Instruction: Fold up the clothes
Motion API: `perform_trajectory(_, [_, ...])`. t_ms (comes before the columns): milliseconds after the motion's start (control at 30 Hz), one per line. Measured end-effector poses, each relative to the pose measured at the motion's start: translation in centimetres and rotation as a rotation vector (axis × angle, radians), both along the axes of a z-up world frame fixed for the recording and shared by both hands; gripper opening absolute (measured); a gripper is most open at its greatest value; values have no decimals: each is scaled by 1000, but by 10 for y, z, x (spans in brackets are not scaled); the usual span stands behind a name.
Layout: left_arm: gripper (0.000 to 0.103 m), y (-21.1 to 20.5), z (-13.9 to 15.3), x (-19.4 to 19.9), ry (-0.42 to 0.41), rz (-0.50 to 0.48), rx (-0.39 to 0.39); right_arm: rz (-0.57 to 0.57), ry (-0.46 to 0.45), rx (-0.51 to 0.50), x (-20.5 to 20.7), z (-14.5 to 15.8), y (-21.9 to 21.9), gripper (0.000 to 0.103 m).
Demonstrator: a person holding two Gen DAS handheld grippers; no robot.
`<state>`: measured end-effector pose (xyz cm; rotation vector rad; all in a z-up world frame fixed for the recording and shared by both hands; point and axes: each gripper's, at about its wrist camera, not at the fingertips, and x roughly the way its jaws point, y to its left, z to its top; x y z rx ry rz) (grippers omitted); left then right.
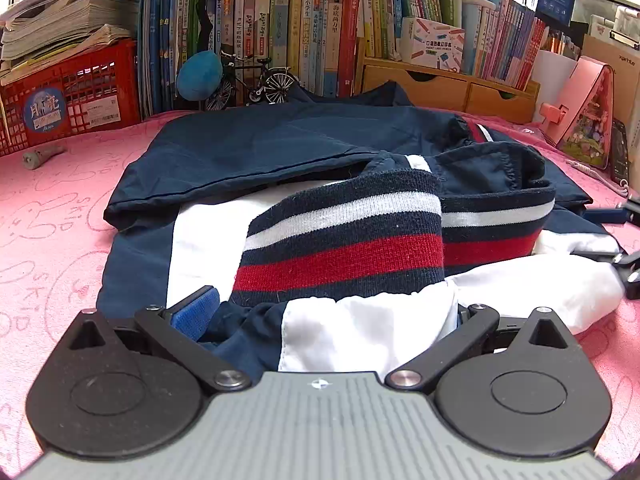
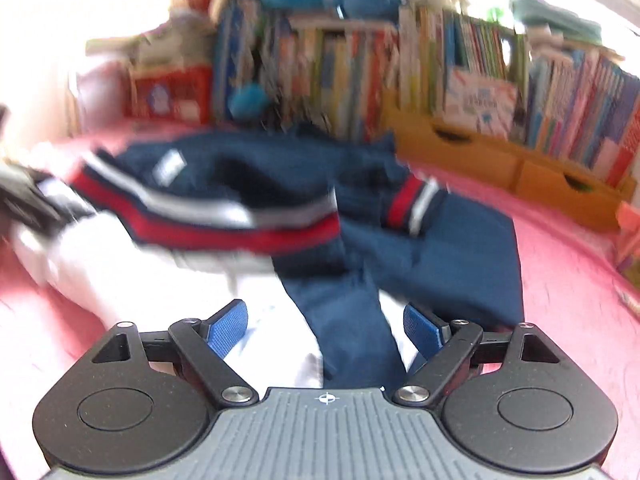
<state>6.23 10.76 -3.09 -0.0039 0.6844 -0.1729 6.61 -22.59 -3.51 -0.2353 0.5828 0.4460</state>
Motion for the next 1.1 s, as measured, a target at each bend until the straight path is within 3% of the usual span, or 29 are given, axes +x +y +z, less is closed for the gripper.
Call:
perform_trajectory(133, [103,1,1,0,-6,2,-6,-28,45,-2,9,-5,2,93])
perform_trajectory(333, [103,16,12,-16,-61,7,-81,-50,116,60,20,-9,-10,101])
perform_trajectory(467, [103,43,31,-32,-139,32,-216,-51,117,57,22,-9,-9,102])
perform_trajectory(533, [103,58,40,-40,-205,89,-281,-52,117,56,22,-9,-9,103])
perform_trajectory(600, [103,81,48,-49,-288,181,-425,-52,117,56,22,-8,-9,103])
perform_trajectory(667, [103,101,51,-51,-315,218,-552,-52,116,56,22,-8,-9,103])
perform_trajectory(700, [103,106,51,-48,-298,199,-561,-52,115,56,22,-8,-9,103])
perform_trajectory(733, [103,104,51,-46,-272,173,-531,-53,110,54,21,-8,-9,103])
perform_trajectory(867, [103,71,40,-37,-154,57,-183,-40,37,25,10,-2,-7,100])
perform_trajectory(933, [103,59,28,-31,-117,18,-84,-26,-10,14,8,5,-6,100])
perform_trajectory(1000, [103,54,18,-25,-93,2,-60,-15,-35,25,13,14,-4,100])
perform_trajectory(1100, [103,56,6,-19,-59,7,-106,-8,-22,49,35,18,4,100])
